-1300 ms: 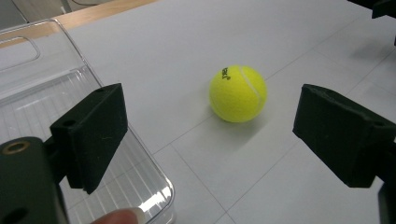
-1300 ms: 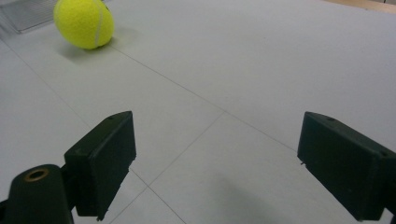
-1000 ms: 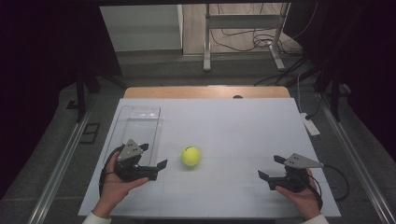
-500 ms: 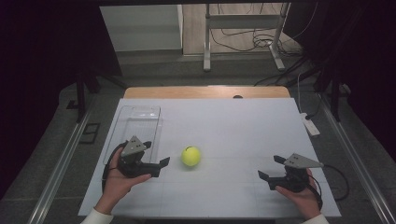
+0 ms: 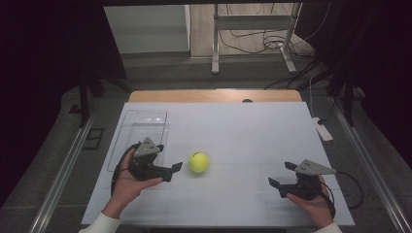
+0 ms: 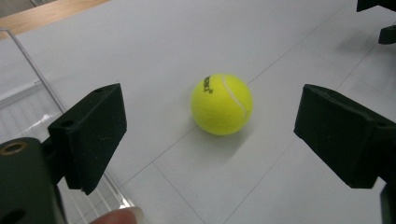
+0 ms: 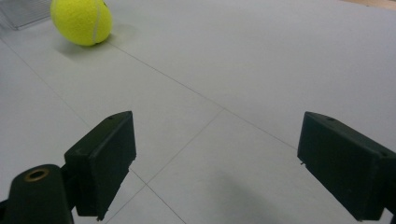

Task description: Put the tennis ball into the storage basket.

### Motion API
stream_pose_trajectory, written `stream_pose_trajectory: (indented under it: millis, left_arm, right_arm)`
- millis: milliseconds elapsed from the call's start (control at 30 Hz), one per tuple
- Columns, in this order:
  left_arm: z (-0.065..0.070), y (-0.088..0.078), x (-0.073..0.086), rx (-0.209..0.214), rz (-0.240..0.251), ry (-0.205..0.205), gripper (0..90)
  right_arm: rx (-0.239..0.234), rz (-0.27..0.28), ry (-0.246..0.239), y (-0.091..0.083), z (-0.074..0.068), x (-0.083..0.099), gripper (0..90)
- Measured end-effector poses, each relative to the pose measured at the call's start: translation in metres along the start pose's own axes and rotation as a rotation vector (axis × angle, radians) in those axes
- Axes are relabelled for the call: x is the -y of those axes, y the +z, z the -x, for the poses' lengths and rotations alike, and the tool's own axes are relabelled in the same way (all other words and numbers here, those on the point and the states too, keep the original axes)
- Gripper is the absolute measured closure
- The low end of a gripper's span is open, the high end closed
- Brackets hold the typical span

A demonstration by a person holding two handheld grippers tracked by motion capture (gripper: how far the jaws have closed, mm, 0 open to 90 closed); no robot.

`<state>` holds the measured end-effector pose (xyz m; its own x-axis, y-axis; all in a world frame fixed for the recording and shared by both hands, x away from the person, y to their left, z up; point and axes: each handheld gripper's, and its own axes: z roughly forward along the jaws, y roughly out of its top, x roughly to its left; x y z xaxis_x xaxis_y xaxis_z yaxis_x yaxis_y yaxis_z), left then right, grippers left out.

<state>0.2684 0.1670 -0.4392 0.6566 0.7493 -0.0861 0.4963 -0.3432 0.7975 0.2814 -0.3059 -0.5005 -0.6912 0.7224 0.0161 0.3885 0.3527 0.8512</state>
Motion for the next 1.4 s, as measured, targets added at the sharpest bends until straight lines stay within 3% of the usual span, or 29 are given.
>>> stream_pose_trajectory:
  millis: [667, 1400]
  left_arm:
    - [0.007, 0.020, -0.022, 0.039, -0.020, 0.019, 8.0]
    - [0.007, 0.050, -0.040, 0.076, -0.095, 0.013, 4.3]
  right_arm:
    - [-0.001, -0.002, -0.004, 0.000, 0.000, 0.000, 12.1]
    - [-0.002, -0.003, -0.002, 0.001, 0.000, 0.001, 12.1]
